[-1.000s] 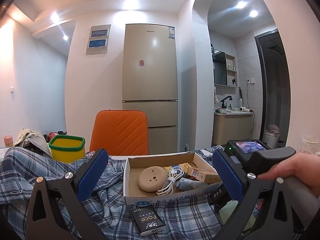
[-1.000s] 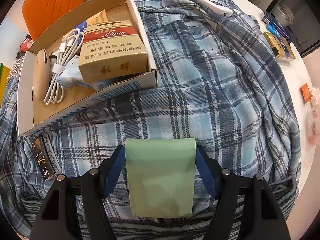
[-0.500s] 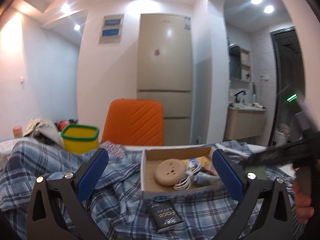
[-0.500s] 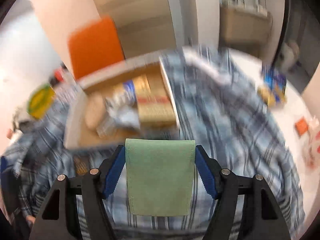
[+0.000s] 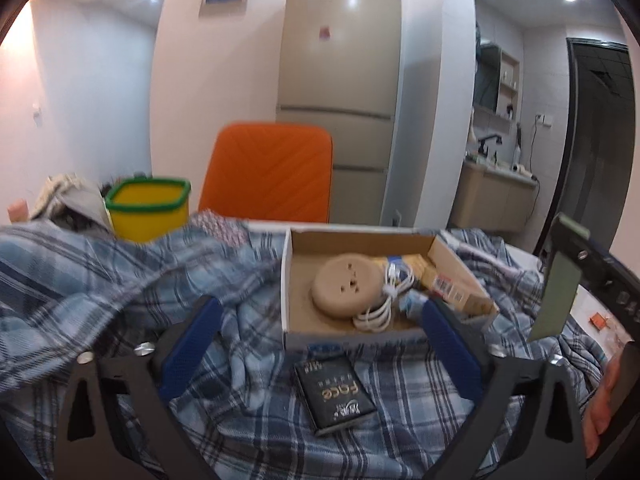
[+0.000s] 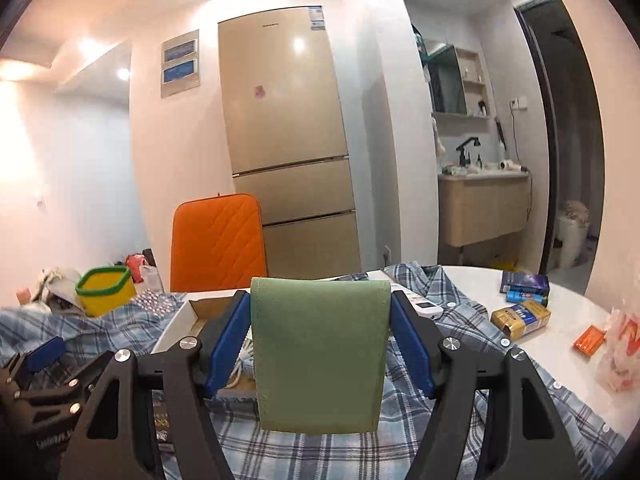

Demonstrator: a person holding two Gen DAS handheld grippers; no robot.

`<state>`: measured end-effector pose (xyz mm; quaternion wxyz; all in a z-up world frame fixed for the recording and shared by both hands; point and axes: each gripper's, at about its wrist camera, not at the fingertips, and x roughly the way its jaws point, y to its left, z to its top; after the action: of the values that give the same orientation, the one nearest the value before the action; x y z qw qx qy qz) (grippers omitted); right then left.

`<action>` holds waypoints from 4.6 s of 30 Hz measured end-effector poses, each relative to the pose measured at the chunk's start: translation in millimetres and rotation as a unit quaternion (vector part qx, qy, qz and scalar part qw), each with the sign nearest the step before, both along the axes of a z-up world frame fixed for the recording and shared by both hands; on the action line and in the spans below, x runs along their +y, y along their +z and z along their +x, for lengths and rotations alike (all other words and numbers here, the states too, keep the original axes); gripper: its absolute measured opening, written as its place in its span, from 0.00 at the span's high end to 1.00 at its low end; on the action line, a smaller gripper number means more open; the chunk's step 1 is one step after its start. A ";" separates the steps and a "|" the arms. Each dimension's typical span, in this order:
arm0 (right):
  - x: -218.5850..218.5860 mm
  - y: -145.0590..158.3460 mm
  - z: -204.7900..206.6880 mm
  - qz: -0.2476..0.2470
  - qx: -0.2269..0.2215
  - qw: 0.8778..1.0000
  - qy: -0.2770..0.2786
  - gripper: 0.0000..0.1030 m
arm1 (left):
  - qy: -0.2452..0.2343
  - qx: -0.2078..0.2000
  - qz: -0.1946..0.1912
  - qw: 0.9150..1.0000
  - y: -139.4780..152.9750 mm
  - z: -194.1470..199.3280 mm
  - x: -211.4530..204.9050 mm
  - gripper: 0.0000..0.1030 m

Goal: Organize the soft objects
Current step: 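Grasp the black Face tissue pack with the left gripper while the right gripper holds the card, then carry the tissue pack and green card over the box and release both inside, then withdraw both grippers from the box and hold above the bed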

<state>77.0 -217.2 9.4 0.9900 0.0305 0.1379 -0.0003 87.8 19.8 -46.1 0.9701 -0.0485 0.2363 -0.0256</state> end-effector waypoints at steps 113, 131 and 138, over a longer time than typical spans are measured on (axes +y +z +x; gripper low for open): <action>29.4 -35.2 169.2 0.079 0.174 0.977 0.094 0.30 | -0.039 0.016 0.110 0.993 10.2 96.4 -44.7 0.54; 16.2 -1.3 145.4 0.051 0.089 0.993 0.056 0.16 | -0.027 -0.056 0.095 0.994 26.8 74.0 -35.3 0.04; 18.1 51.4 83.0 -0.014 -0.009 0.999 0.030 0.16 | -0.019 -0.152 0.058 0.987 72.9 17.2 -25.0 0.04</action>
<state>160.0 -199.1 60.8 0.9911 0.0126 0.1297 0.0281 105.0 -5.2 26.8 0.9953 0.0166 0.0883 -0.0369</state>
